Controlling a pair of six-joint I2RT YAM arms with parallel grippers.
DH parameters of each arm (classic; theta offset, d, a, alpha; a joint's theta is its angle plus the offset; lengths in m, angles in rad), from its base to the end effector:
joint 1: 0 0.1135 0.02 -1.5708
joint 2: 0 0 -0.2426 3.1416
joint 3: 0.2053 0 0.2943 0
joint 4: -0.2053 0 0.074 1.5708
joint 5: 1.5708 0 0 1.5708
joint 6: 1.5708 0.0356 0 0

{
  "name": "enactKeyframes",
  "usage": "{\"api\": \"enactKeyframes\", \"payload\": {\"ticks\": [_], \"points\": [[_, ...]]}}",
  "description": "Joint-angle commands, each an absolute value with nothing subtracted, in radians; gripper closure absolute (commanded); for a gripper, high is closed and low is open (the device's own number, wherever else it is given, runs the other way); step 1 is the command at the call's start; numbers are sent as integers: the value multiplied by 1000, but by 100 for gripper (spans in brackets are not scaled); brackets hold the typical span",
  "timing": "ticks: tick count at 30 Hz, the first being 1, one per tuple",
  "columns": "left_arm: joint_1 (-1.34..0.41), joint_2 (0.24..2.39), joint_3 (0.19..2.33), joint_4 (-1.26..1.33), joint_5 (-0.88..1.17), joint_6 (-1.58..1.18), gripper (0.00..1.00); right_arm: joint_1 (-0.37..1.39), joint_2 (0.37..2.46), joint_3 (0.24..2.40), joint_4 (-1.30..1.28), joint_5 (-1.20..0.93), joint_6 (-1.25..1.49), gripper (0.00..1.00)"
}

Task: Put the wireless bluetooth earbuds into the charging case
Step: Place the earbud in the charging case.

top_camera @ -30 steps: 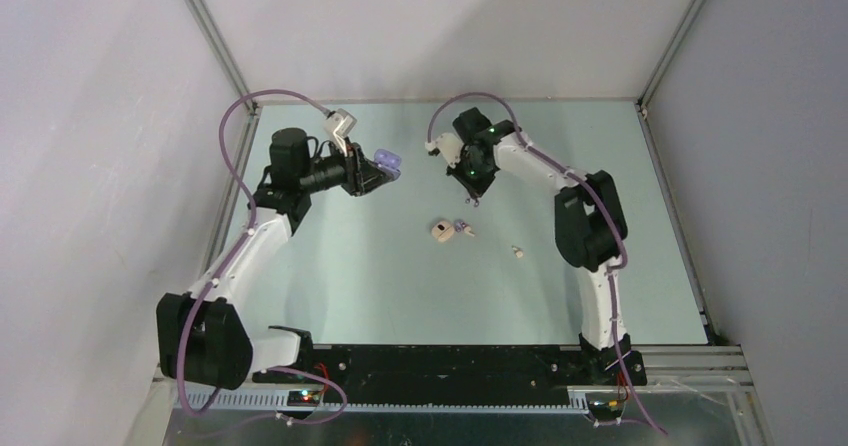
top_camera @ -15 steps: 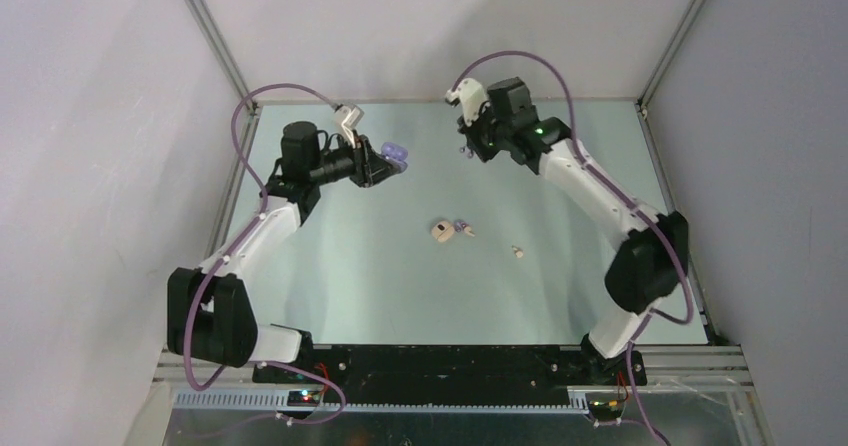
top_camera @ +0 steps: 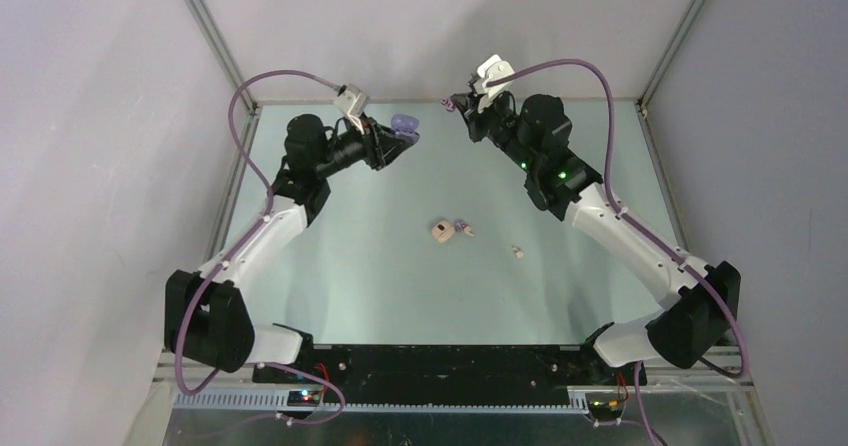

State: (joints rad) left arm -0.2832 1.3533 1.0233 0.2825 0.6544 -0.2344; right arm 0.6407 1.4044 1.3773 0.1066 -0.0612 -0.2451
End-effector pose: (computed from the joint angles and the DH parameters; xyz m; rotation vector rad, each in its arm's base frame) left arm 0.3413 -0.1219 0.3089 0.5592 1.5939 -0.9195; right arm 0.3023 0.2281 0.4136 -0.6884 1.3351 0.3645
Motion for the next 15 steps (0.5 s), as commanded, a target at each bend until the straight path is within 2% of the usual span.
{"api": "enactKeyframes", "payload": {"ticks": [1, 8, 15], "points": [[-333, 1264, 1051, 348, 584, -131, 100, 677, 1375, 1335, 307, -4, -323, 100], [-405, 1176, 1015, 333, 452, 41, 100, 739, 1357, 1277, 429, 0, -436, 100], [-420, 1158, 1009, 337, 417, 30, 100, 784, 1349, 1248, 472, -9, -464, 100]]}}
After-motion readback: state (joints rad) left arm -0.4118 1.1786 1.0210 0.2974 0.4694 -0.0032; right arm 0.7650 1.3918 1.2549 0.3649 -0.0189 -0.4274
